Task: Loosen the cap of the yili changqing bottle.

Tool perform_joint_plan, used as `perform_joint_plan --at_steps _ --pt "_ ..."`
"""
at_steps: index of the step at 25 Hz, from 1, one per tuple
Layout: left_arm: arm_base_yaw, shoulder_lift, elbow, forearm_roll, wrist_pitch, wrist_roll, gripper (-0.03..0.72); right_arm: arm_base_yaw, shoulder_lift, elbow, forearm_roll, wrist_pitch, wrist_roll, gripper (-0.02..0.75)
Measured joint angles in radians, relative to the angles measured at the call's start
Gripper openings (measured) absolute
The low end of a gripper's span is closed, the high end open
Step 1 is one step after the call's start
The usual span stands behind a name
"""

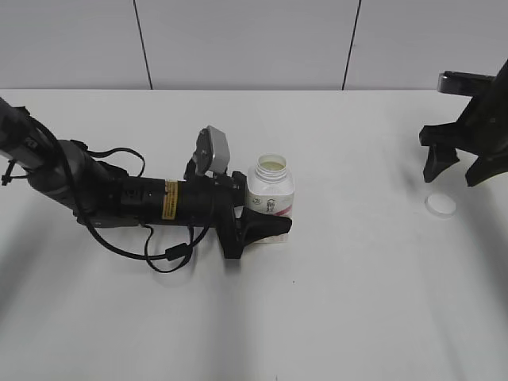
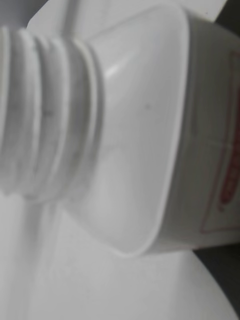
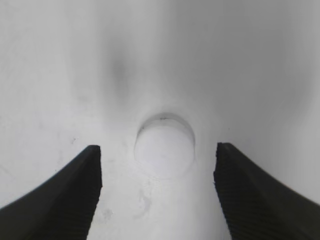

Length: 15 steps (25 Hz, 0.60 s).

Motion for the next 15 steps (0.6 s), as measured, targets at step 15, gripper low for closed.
perform_joint_plan --at_steps 15 --pt "-0.001 -0.006 0.001 -0.071 0.025 0.076 0.417 0.000 -0.005 -0.025 -0.001 0.001 0.001 0.552"
